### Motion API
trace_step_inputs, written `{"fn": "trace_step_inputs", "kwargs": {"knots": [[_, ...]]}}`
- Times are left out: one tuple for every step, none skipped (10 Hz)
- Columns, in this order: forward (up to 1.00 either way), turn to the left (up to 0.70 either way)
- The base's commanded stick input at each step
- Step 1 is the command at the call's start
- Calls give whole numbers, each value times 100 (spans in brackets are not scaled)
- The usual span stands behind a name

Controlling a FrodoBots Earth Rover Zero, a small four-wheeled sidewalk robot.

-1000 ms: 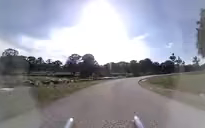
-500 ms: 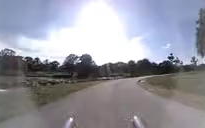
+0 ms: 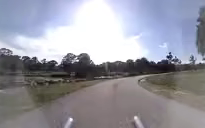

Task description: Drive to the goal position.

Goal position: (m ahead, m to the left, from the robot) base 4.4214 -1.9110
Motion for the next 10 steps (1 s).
{"fn": "trace_step_inputs", "kwargs": {"knots": [[70,0],[70,0],[70,0],[70,0],[70,3],[70,30],[70,35],[70,35],[70,15],[70,0]]}}
